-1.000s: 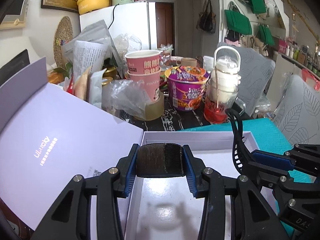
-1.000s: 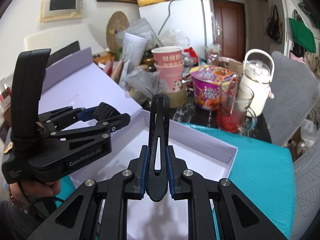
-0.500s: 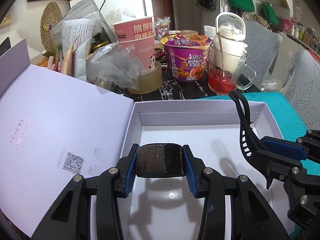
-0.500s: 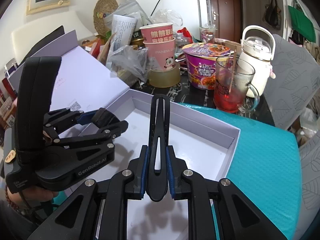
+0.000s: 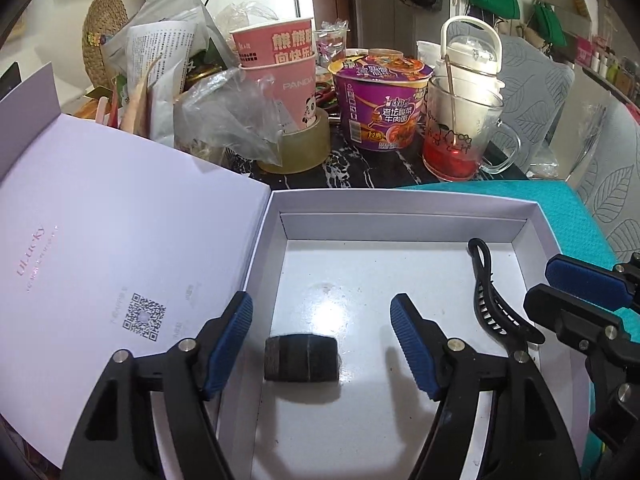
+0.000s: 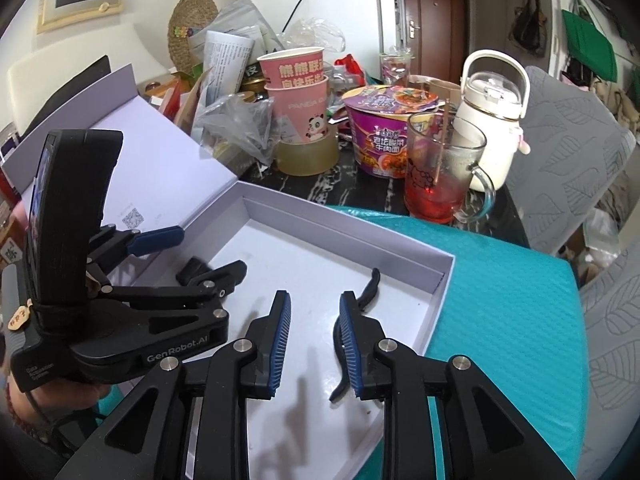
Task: Organize rigid objects
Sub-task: 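Open the left gripper releasing the hair tie while the right releases the claw clip, then withdraw both grippers from the box back over the pile of items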
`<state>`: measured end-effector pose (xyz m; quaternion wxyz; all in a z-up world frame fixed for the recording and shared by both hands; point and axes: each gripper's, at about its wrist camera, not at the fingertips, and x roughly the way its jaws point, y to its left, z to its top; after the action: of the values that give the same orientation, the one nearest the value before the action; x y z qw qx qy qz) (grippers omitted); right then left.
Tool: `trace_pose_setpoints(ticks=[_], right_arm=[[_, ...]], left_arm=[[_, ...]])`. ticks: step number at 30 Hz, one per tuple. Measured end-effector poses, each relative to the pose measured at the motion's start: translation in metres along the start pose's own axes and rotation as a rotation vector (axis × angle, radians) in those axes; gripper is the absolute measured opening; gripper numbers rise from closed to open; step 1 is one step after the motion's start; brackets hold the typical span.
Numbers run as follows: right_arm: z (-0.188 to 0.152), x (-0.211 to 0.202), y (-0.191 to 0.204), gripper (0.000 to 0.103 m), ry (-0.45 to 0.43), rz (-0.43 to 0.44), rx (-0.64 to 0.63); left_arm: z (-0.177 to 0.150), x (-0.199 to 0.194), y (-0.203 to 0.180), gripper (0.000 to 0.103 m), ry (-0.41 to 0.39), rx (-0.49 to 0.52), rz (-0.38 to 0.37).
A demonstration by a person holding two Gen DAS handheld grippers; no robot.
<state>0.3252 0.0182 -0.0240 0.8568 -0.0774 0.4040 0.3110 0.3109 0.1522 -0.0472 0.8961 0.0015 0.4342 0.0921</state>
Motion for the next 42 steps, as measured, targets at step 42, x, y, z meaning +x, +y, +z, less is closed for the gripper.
trace_pose_setpoints(ticks=[42], right_arm=[[-0.014,-0.18,0.06,0.066,-0.24,-0.06,-0.075]], left_arm=[[-0.022,-0.189,0.009,0.079,-0.255,-0.043,-0.024]])
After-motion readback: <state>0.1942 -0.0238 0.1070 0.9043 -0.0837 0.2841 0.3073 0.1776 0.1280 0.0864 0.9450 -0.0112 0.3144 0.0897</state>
